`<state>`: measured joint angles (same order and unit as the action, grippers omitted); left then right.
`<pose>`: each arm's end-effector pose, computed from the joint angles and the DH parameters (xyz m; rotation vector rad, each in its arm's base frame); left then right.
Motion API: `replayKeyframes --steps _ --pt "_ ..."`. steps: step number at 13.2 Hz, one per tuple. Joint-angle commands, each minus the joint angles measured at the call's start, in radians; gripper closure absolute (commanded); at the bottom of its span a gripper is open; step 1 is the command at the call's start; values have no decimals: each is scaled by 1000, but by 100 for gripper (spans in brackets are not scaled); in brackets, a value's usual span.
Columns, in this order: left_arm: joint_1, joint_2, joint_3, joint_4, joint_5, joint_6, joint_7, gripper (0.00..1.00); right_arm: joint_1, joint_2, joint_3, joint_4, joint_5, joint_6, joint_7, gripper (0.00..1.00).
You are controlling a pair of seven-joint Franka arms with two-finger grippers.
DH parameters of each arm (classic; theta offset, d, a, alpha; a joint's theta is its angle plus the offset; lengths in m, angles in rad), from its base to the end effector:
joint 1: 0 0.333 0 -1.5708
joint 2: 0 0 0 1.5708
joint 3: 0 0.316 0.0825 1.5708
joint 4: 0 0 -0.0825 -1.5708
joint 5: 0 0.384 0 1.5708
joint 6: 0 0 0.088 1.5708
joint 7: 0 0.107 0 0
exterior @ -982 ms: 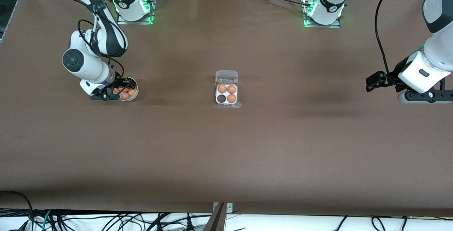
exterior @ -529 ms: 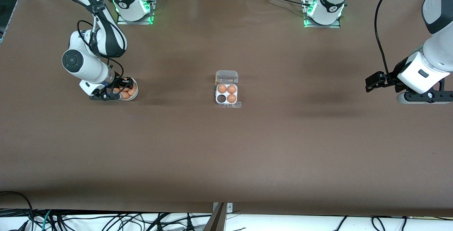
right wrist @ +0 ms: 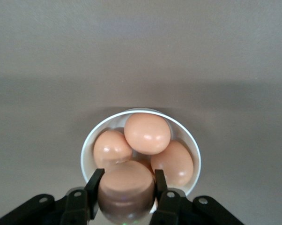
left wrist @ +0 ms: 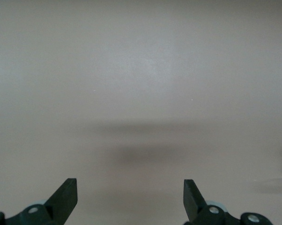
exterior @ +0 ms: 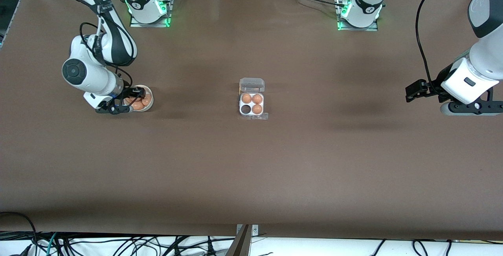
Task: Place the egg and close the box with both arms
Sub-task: 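Lift the egg and carry it to the clear egg carton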
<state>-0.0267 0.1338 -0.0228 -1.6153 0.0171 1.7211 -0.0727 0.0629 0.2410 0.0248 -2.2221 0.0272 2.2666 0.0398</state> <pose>0.6008 -0.0274 0.5389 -3.1256 -0.0321 0.0423 0.5241 0.0469 0.2509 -3.1135 -0.0440 0.3088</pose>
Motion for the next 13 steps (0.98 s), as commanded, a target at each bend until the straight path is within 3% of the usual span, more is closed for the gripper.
replayKeyframes --steps 1,3,6,13 --pt "5 12 -8 26 29 -18 11 0 1 -2 6 77 -3 -99 2 87" --pt "5 10 -6 26 29 -18 11 0 23 4 15 155 -1 -185 52 87" --pt "5 12 -6 26 29 -18 11 0 136 66 15 297 10 -277 214 87" --pt "5 12 -6 26 29 -18 11 0 418 308 17 608 85 -274 671 87"
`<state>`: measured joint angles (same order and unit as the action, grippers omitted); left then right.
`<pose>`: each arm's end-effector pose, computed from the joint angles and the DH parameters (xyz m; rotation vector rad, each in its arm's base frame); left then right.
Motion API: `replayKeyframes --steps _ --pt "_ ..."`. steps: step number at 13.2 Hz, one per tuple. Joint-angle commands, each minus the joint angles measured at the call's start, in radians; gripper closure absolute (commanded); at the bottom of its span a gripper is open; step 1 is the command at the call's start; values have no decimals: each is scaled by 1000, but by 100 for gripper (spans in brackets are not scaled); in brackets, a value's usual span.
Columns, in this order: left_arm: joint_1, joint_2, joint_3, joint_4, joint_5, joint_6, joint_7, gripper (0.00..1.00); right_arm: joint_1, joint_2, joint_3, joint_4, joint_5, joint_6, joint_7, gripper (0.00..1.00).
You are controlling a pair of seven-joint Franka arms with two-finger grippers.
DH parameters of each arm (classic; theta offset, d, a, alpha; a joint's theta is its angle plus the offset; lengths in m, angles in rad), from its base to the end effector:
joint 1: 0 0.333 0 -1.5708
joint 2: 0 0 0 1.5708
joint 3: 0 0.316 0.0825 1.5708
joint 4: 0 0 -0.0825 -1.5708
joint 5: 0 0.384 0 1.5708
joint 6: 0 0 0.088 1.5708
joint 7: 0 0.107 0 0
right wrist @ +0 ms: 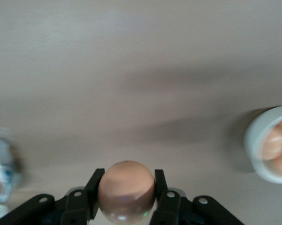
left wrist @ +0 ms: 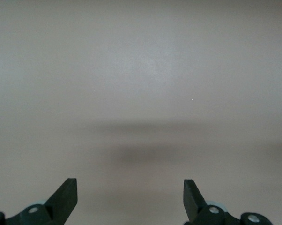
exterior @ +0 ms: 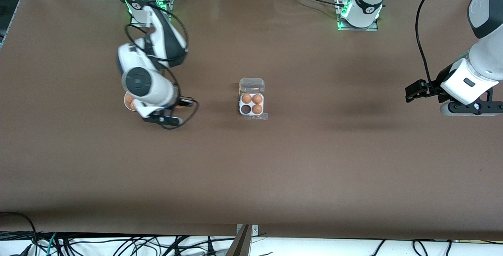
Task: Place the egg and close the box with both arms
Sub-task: 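Lift the egg and carry it to the clear egg carton, then lower the egg into the empty carton slot and open the right gripper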
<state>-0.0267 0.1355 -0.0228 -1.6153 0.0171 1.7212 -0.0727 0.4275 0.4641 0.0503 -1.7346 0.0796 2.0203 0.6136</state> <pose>0.6012 -0.0274 0.5378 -3.1255 -0.0321 0.0448 0.5694 0.2970 0.2995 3.0991 -0.2799 -0.3116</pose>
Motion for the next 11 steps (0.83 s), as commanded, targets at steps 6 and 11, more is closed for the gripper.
replayKeyframes --steps 6,11 --pt "5 10 -6 26 29 -18 11 0 207 272 -10 366 52 -15 314 87" --pt "7 10 -6 26 29 -18 11 0 264 338 -9 395 54 75 342 87"
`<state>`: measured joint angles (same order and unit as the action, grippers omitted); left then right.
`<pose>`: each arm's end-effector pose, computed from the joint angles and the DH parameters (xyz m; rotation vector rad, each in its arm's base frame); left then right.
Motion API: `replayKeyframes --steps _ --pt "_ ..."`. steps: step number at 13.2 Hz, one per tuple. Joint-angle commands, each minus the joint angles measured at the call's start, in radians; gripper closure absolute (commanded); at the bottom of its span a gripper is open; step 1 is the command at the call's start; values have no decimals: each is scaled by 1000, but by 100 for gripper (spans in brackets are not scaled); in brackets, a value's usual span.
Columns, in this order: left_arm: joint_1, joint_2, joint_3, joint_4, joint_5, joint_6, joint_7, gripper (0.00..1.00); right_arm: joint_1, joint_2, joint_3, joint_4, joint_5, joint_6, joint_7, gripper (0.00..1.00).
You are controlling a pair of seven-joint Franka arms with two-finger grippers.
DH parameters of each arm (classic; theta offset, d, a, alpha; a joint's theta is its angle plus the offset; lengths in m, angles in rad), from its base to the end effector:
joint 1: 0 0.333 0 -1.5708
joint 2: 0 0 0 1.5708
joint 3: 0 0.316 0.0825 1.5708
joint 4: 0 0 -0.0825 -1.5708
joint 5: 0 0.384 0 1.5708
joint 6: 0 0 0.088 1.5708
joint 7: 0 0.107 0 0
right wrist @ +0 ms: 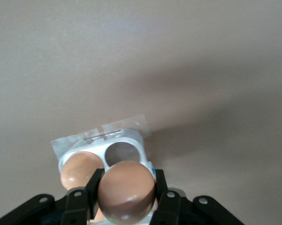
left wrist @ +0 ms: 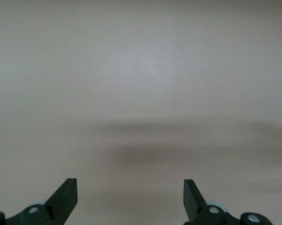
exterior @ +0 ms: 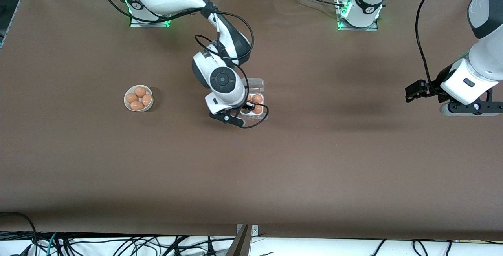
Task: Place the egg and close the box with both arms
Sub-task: 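Lower the egg into the empty carton slot and open the right gripper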
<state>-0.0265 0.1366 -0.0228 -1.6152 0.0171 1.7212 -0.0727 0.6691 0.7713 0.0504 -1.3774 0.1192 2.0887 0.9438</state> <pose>0.6014 -0.0273 0.5372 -3.1255 -0.0324 0.0464 0.5485 0.4785 0.2503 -3.0507 0.4606 0.2187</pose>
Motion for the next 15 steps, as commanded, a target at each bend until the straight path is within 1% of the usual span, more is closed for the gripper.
replayKeyframes --steps 1,5,7,9,10,11,12,15 --pt "5 9 -6 26 29 -18 11 0 26 34 -10 38 14 7 10 87" --pt "5 9 -6 26 29 -18 10 0 38 46 -11 37 14 7 16 86" --pt "5 9 -6 26 29 -18 10 0 41 54 -11 38 13 8 20 82" --pt "5 9 -6 26 29 -18 10 0 43 54 -11 38 13 8 18 46" --pt "5 9 -6 26 29 -18 10 0 43 54 -11 38 11 8 17 22" --pt "5 9 -6 26 29 -18 10 0 41 54 -12 38 11 10 16 14" --pt "5 9 -8 26 29 -18 10 0 38 54 -14 38 11 19 10 1" --pt "-7 9 -9 28 26 -18 8 0 27 46 -18 46 11 36 -5 0"
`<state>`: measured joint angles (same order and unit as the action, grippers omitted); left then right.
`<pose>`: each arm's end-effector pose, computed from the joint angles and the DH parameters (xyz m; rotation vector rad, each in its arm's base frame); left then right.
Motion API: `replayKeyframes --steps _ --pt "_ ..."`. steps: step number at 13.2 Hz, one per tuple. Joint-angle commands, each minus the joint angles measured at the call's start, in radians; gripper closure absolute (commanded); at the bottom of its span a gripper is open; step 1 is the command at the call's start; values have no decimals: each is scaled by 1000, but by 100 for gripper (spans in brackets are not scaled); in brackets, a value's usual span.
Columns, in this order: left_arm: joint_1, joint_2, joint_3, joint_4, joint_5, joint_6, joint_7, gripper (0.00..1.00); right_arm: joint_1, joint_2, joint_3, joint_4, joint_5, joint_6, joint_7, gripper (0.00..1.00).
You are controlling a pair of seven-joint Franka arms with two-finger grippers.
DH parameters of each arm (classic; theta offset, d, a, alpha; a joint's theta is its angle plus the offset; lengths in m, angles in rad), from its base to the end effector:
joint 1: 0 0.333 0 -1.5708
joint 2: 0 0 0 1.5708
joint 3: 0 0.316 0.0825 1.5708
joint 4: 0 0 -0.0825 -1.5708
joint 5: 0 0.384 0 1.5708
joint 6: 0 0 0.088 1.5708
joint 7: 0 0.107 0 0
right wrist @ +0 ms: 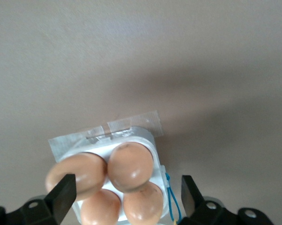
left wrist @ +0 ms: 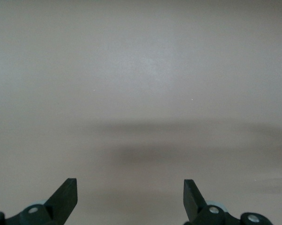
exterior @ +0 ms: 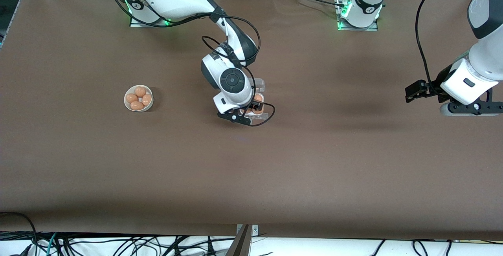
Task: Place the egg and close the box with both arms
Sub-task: 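Withdraw the right gripper while the left gripper reaches the carton lid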
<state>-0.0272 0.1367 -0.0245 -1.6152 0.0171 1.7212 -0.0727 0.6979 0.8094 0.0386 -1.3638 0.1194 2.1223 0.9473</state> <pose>0.6014 -0.0287 0.5372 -3.1257 -0.0287 0.0465 0.5423 0.4910 0.2311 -3.0556 0.4420 0.2001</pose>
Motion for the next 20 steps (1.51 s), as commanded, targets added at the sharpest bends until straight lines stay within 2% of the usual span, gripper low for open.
replayKeyframes --steps 1,5,11,15,19,20 --pt "-10 9 -11 29 26 -18 5 0 -9 4 -11 35 8 1 -10 0" --pt "-25 11 -14 29 15 -18 -6 0 -83 -33 -22 63 -13 -13 -53 0" --pt "-97 32 -14 29 17 -18 -107 0 -103 -113 -173 57 -4 -151 -157 0" --pt "-209 69 -14 32 9 -17 -229 0 -178 -177 -194 57 -3 -220 -230 0" --pt "-289 150 -14 83 -169 -17 -358 1 -300 -355 -190 -82 -24 -254 -543 0" --pt "-312 174 -14 92 -215 -17 -380 8 -357 -402 -184 -115 -41 -266 -608 0"
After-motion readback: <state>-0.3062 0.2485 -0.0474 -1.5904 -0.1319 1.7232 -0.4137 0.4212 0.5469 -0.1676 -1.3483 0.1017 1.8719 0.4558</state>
